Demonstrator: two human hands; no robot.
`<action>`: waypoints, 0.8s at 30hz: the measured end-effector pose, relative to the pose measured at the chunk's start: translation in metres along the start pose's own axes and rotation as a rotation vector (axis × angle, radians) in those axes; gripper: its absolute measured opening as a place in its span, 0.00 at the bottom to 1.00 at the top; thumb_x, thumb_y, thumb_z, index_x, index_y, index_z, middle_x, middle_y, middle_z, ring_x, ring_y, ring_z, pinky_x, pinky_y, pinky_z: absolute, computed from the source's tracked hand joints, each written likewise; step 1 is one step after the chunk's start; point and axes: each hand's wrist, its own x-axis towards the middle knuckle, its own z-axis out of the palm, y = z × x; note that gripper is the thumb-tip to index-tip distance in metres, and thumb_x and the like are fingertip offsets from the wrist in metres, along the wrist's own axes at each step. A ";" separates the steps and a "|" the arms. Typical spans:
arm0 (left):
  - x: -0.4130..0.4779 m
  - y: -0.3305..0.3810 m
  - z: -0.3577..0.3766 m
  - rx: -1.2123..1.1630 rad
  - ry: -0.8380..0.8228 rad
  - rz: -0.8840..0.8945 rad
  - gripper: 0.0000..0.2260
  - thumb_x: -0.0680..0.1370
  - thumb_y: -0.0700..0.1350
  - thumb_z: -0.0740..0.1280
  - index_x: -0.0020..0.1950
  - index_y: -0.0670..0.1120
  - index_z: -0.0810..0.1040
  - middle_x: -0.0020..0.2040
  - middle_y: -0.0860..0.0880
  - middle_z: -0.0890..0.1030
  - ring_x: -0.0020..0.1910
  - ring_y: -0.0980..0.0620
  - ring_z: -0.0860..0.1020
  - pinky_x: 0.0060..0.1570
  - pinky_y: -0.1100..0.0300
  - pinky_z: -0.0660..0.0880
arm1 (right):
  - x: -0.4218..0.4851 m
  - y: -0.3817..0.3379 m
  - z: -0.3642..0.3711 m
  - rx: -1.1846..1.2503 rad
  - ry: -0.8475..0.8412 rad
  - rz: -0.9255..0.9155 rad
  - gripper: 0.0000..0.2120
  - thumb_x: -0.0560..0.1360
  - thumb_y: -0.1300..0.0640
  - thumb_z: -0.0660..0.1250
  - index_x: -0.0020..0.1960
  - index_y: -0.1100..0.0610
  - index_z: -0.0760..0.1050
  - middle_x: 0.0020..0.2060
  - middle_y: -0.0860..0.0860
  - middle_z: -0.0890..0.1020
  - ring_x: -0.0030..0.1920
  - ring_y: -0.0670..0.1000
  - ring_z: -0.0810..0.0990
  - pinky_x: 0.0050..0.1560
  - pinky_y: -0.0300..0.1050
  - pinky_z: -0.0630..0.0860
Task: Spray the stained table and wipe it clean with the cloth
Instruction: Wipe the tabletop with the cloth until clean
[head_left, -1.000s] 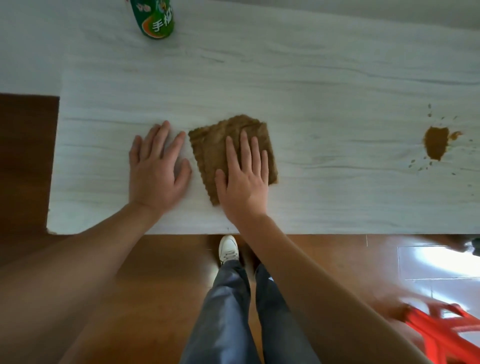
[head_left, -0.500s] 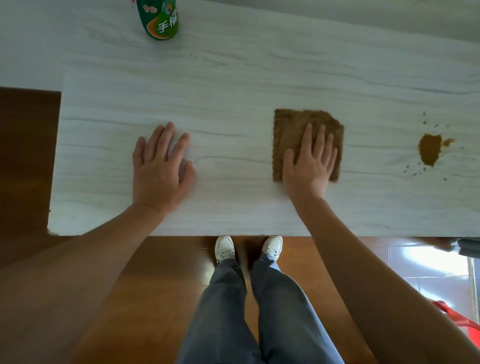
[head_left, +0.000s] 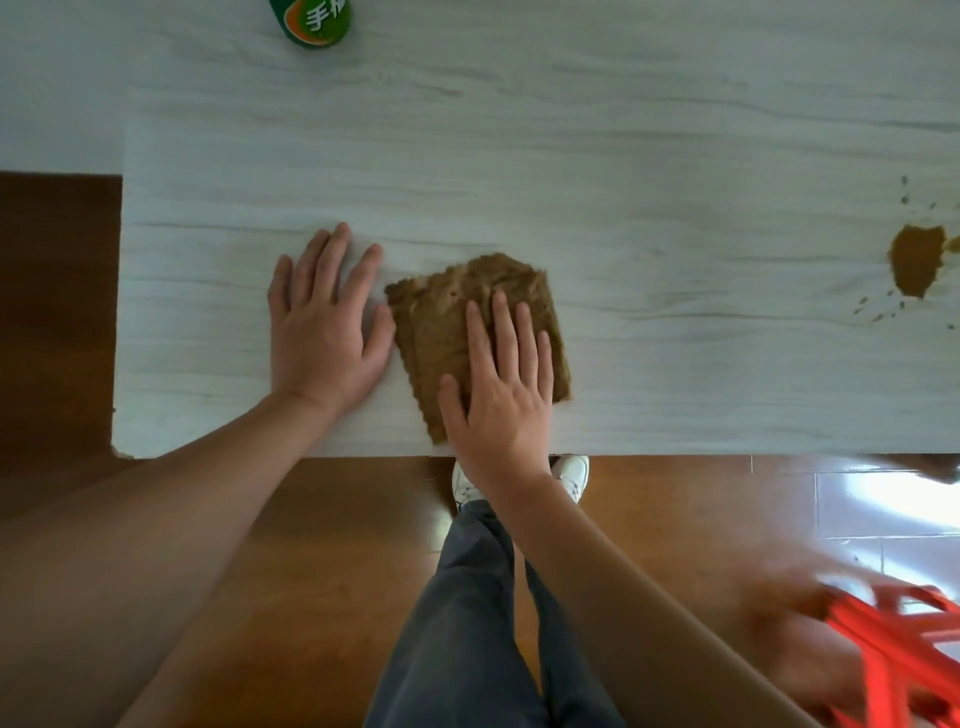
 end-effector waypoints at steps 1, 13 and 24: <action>0.000 0.000 0.000 0.004 -0.002 0.001 0.26 0.82 0.54 0.55 0.79 0.48 0.66 0.82 0.42 0.61 0.82 0.41 0.57 0.80 0.39 0.51 | -0.009 0.005 0.000 -0.002 -0.003 0.004 0.33 0.81 0.45 0.56 0.83 0.53 0.53 0.82 0.53 0.52 0.82 0.54 0.45 0.81 0.55 0.44; -0.001 0.005 -0.002 -0.014 0.016 -0.002 0.25 0.82 0.53 0.54 0.79 0.48 0.67 0.82 0.42 0.62 0.82 0.42 0.57 0.80 0.41 0.52 | 0.004 0.130 -0.051 -0.019 0.082 0.175 0.34 0.81 0.42 0.57 0.83 0.50 0.51 0.82 0.50 0.52 0.82 0.53 0.47 0.81 0.53 0.42; 0.001 0.023 -0.005 0.010 -0.025 -0.063 0.25 0.81 0.50 0.53 0.77 0.43 0.67 0.81 0.40 0.62 0.81 0.39 0.57 0.78 0.37 0.52 | -0.006 0.258 -0.105 -0.002 0.096 0.348 0.32 0.82 0.44 0.56 0.83 0.48 0.49 0.82 0.48 0.51 0.82 0.52 0.46 0.81 0.54 0.46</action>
